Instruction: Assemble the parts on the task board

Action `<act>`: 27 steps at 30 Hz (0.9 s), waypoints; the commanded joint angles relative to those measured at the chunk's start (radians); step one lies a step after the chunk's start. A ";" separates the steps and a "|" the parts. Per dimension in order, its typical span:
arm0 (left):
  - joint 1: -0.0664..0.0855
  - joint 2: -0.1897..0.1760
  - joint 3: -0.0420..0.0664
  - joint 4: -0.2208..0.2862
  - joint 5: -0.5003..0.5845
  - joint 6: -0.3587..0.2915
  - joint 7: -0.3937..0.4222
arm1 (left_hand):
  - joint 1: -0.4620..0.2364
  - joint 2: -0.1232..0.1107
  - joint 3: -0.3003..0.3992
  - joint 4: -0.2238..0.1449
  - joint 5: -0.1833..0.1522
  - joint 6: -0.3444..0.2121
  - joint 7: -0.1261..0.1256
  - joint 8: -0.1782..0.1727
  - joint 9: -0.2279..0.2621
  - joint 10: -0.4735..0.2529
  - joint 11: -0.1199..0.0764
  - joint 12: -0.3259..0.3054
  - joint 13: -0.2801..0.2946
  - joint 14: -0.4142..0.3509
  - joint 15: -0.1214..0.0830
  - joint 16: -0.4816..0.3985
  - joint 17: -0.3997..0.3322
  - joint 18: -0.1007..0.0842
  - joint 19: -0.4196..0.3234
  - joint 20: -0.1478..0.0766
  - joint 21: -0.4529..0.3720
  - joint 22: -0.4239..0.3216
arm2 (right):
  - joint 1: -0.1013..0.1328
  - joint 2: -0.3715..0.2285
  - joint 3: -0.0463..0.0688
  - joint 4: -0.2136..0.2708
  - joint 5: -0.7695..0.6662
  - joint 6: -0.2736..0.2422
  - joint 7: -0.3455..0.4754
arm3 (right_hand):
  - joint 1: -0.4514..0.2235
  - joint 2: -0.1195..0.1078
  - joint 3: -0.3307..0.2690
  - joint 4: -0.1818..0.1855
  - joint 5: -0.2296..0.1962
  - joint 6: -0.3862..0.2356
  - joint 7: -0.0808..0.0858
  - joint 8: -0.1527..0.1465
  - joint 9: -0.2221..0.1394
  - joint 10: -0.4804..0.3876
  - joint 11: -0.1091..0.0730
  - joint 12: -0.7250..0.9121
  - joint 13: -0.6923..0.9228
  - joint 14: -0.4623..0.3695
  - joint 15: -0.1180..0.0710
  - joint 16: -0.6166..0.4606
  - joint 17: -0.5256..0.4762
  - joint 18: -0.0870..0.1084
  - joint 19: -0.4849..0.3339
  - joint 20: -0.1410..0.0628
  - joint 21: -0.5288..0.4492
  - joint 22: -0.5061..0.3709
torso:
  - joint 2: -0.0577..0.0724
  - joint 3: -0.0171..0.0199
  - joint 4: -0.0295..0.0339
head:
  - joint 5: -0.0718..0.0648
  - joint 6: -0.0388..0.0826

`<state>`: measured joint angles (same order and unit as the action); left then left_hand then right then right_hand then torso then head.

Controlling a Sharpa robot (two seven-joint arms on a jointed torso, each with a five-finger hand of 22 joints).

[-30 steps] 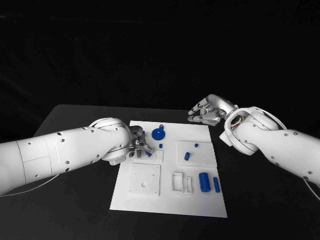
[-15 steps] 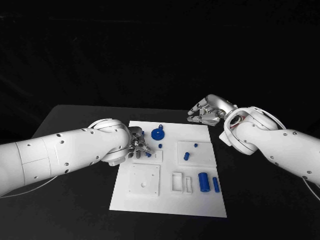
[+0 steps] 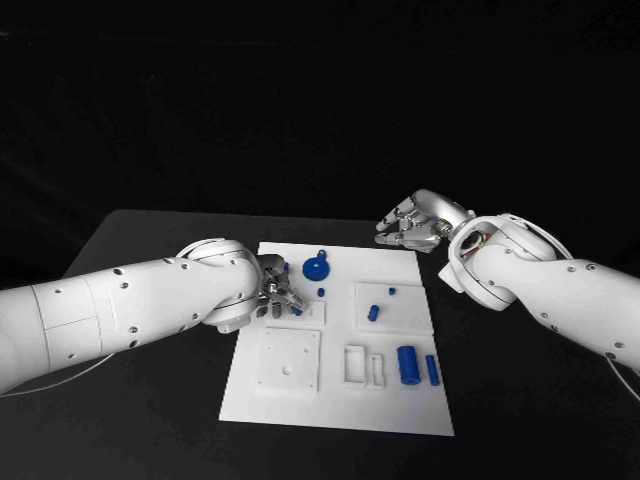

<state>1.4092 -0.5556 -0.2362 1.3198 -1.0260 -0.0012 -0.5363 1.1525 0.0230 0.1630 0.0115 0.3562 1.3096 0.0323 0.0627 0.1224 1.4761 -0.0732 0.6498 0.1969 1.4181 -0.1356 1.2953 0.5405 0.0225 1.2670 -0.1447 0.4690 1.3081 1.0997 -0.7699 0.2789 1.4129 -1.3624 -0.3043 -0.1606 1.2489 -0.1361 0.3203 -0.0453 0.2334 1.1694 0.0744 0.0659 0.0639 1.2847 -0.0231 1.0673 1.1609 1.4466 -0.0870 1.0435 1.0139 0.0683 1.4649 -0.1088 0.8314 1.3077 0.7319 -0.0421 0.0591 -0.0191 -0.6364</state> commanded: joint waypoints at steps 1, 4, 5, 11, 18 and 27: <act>-0.008 -0.001 -0.005 0.004 0.000 0.024 -0.015 | 0.000 -0.006 0.039 -0.045 0.004 0.132 -0.059 0.005 -0.001 0.040 -0.010 -0.003 -0.002 -0.004 -0.003 -0.007 -0.001 -0.006 0.009 -0.002 -0.009 0.013 | 0.000 0.000 0.001 0.000 0.002 0.013 0.004 | -0.005 -0.004 -0.003 0.005 0.007 0.001 -0.003 -0.004 -0.001 -0.008 0.000 -0.006 -0.002 -0.005 0.000 -0.004 -0.001 0.014 0.036 0.004 -0.003 0.099 | 0.000 0.0000 0.0002 | 0.000 0.002; -0.008 -0.001 -0.005 0.004 0.000 0.021 -0.014 | -0.007 -0.010 0.036 -0.042 0.000 0.132 -0.059 0.005 -0.001 0.040 -0.010 -0.003 -0.002 -0.004 -0.003 -0.007 -0.001 -0.006 0.010 -0.002 -0.011 0.014 | 0.000 0.001 0.001 0.000 0.002 0.012 0.004 | -0.006 -0.004 -0.005 0.006 0.007 0.001 -0.003 -0.004 -0.001 -0.009 0.000 -0.007 -0.003 -0.005 0.000 -0.004 -0.001 0.014 0.036 0.004 -0.004 0.099 | 0.001 0.0002 0.0003 | 0.000 0.003; -0.008 -0.001 -0.005 0.004 0.000 0.020 -0.014 | -0.011 -0.011 0.033 -0.038 -0.006 0.132 -0.060 0.005 -0.001 0.040 -0.010 -0.003 -0.002 -0.004 -0.003 -0.008 -0.001 -0.007 0.011 -0.002 -0.013 0.015 | 0.000 0.001 0.001 0.000 0.002 0.012 0.004 | -0.006 -0.004 -0.005 0.006 0.007 0.001 -0.003 -0.004 -0.001 -0.009 0.000 -0.007 -0.003 -0.005 0.000 -0.004 -0.001 0.014 0.036 0.004 -0.004 0.099 | 0.001 0.0005 0.0002 | 0.000 0.003; -0.009 -0.001 -0.005 0.005 0.000 0.018 -0.015 | -0.020 -0.022 0.012 -0.011 -0.040 0.134 -0.062 0.005 -0.001 0.040 -0.011 -0.002 -0.003 -0.004 -0.003 -0.008 0.000 -0.009 0.016 -0.003 -0.023 0.017 | 0.000 0.001 0.001 0.000 0.002 0.012 0.003 | -0.007 -0.006 -0.008 0.011 0.011 0.000 -0.003 -0.004 -0.001 -0.009 0.000 -0.008 -0.004 -0.005 0.000 -0.005 -0.002 0.015 0.036 0.004 -0.006 0.099 | 0.000 0.0009 -0.0003 | -0.001 0.003; -0.010 -0.001 -0.005 0.004 0.000 0.015 -0.018 | -0.015 -0.036 -0.020 0.038 -0.090 0.138 -0.063 0.005 -0.001 0.040 -0.011 -0.001 -0.004 -0.004 -0.004 -0.008 0.001 -0.012 0.020 -0.004 -0.032 0.018 | 0.000 0.001 0.001 0.000 0.002 0.011 0.002 | -0.008 -0.007 -0.010 0.015 0.016 -0.001 -0.003 -0.004 -0.001 -0.009 0.000 -0.008 -0.004 -0.005 0.000 -0.005 -0.002 0.015 0.036 0.004 -0.007 0.099 | 0.000 0.0015 -0.0003 | -0.002 0.005; -0.011 -0.003 -0.005 0.007 -0.001 -0.009 -0.011 | 0.037 -0.018 0.077 -0.031 0.087 0.127 -0.056 0.004 -0.004 0.038 -0.009 -0.003 -0.006 -0.004 -0.001 -0.007 0.004 -0.010 0.020 -0.004 -0.032 0.020 | 0.000 0.002 0.001 -0.001 0.002 0.010 0.002 | -0.007 -0.008 -0.011 0.020 0.027 -0.002 -0.003 -0.004 -0.001 -0.009 0.000 -0.008 -0.005 -0.005 0.000 -0.006 -0.002 0.015 0.037 0.004 -0.008 0.099 | 0.000 0.0008 0.0000 | -0.002 0.006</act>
<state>1.4010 -0.5574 -0.2397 1.3242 -1.0258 -0.0029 -0.5431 1.1628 -0.0152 0.1586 0.0536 0.4269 1.4434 -0.0235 0.0706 0.1197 1.4714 -0.0772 0.6496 0.1916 1.4181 -0.1349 1.2894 0.5435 0.0226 1.2812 -0.1519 0.4374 1.3078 1.0996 -0.7688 0.2791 1.4119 -1.3614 -0.3033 -0.1619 1.2476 -0.1373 0.3118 -0.0314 0.2567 1.1694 0.0743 0.0659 0.0640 1.2847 -0.0231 1.0633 1.1569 1.4466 -0.0870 1.0435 1.0126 0.0683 1.4650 -0.1088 0.8277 1.3075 0.7321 -0.0408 0.0589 -0.0219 -0.6294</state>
